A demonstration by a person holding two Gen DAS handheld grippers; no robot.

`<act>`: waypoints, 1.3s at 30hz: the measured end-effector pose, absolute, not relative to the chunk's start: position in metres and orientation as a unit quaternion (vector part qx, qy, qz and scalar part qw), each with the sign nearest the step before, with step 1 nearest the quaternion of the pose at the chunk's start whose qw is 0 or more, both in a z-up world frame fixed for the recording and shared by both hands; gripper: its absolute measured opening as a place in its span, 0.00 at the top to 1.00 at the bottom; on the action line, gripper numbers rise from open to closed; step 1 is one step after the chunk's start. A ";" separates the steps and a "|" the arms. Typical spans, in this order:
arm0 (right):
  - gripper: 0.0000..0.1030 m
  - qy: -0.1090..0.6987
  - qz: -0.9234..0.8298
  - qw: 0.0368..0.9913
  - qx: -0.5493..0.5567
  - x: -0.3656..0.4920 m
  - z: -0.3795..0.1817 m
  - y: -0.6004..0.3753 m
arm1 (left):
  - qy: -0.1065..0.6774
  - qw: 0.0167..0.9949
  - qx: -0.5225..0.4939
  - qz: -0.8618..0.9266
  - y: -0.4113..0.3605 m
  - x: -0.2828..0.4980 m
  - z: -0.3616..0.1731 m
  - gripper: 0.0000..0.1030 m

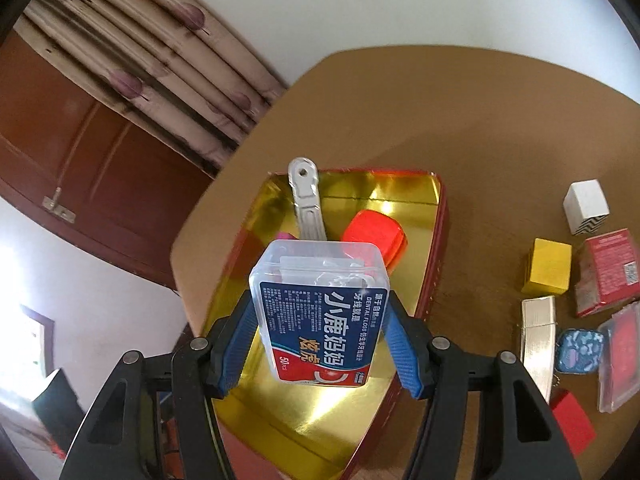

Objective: Organize rigid objects
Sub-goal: 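Lower the floss box into the tin and open the right tool, then move the left tool to the ribbed silver box and close on it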

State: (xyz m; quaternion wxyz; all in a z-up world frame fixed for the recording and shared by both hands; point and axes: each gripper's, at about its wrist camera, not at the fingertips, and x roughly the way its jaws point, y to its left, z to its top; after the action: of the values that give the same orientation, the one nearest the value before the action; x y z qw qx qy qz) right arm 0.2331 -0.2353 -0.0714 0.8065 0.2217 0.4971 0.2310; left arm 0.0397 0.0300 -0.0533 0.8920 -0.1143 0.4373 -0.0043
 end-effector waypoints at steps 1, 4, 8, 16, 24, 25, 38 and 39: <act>0.43 0.500 0.225 0.807 0.217 0.235 -0.074 -0.234 | 0.438 0.892 -0.112 -0.006 0.029 0.040 -0.053 0.79; 0.41 0.502 0.221 0.808 0.217 0.238 -0.081 -0.237 | 0.441 0.891 -0.108 -0.010 0.027 0.041 -0.054 0.79; 0.32 0.480 0.214 0.820 0.226 0.237 -0.073 -0.248 | 0.444 0.890 -0.106 -0.010 0.025 0.042 -0.055 0.80; 0.25 0.340 0.113 0.902 0.240 0.138 -0.047 -0.344 | 0.433 0.897 -0.094 -0.007 0.021 0.038 -0.051 0.79; 0.18 0.392 -0.134 0.907 0.080 0.018 -0.126 -0.454 | 0.412 0.903 -0.065 -0.103 -0.014 0.024 -0.033 0.79; 0.18 0.394 -0.152 0.904 0.069 0.009 -0.132 -0.463 | 0.413 0.900 -0.064 -0.121 -0.021 0.023 -0.029 0.79; 0.09 0.376 -0.119 0.904 0.162 -0.020 -0.149 -0.511 | 0.503 0.824 -0.074 -0.251 -0.180 0.078 -0.006 0.79; 0.09 0.374 -0.114 0.906 0.163 -0.020 -0.148 -0.509 | 0.518 0.815 -0.070 -0.251 -0.193 0.089 -0.011 0.79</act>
State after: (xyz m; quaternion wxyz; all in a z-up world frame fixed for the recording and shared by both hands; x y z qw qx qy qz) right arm -0.0201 -0.5086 -0.1478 0.9059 0.1626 0.3740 -0.1142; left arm 0.0893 -0.1929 -0.0112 0.8148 -0.0704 0.5180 -0.2507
